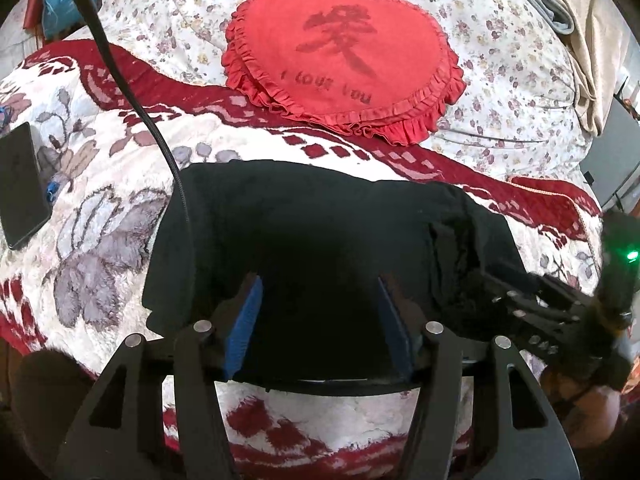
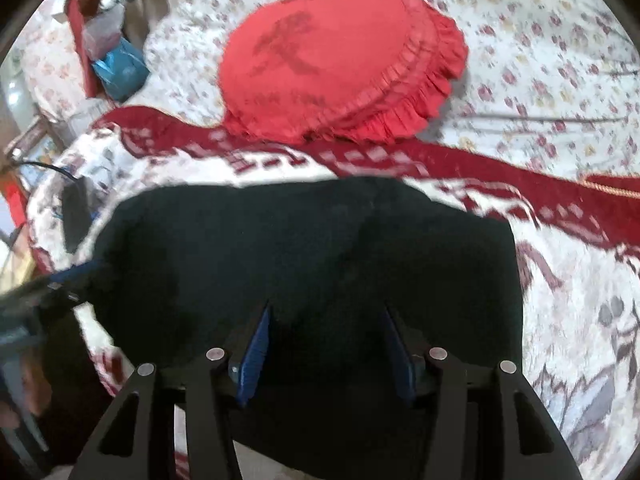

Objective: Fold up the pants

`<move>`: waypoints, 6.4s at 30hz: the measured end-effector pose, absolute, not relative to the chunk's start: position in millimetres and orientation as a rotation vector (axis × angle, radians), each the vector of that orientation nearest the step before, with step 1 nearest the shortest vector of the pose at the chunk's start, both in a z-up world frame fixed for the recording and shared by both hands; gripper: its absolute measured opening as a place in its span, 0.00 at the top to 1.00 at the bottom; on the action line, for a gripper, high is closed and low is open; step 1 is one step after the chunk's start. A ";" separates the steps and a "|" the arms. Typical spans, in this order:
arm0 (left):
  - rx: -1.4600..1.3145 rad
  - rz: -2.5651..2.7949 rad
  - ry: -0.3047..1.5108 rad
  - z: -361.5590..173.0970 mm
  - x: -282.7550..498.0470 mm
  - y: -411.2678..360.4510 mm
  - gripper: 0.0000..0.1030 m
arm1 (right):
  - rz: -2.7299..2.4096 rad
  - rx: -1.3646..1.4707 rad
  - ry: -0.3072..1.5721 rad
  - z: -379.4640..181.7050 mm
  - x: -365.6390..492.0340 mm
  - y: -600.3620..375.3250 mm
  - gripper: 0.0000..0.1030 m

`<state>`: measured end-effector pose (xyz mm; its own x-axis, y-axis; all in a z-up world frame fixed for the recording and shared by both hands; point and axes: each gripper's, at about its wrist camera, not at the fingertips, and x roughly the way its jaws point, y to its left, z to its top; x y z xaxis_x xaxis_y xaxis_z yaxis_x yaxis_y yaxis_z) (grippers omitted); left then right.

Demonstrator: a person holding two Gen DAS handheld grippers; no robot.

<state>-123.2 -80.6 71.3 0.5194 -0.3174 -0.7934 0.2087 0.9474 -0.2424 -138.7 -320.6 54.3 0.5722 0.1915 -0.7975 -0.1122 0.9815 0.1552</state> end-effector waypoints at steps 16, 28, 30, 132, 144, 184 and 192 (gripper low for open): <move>-0.131 -0.304 0.976 73.7 -125.4 -74.4 0.44 | 0.116 0.041 0.981 39.1 -139.3 -322.0 0.49; -0.155 -0.282 0.990 71.9 -125.4 -66.0 0.39 | 0.193 0.047 0.938 63.5 -133.7 -304.1 0.49; -0.168 -0.281 0.989 72.2 -125.4 -63.3 0.31 | 0.210 0.059 0.935 65.5 -131.5 -300.6 0.49; -0.114 -0.548 0.752 87.0 -143.6 -123.1 0.73 | 0.531 0.346 1.009 90.0 -47.1 -262.1 0.49; -0.091 -0.585 0.782 99.6 -156.0 -133.8 0.70 | 0.497 0.342 0.874 112.6 -72.3 -299.6 0.79; -0.159 -0.501 0.831 92.2 -159.1 -65.2 0.49 | 0.386 0.589 0.887 66.8 -115.6 -372.7 0.28; -0.159 -0.513 0.915 70.9 -149.0 -75.6 0.49 | 0.485 0.516 0.966 67.2 -116.3 -344.7 0.50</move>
<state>-149.0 -75.6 70.9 0.4992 -0.4884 -0.7157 0.3561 0.8687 -0.3443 -116.3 -344.7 67.2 0.4820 0.5982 -0.6402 -0.1564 0.7777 0.6089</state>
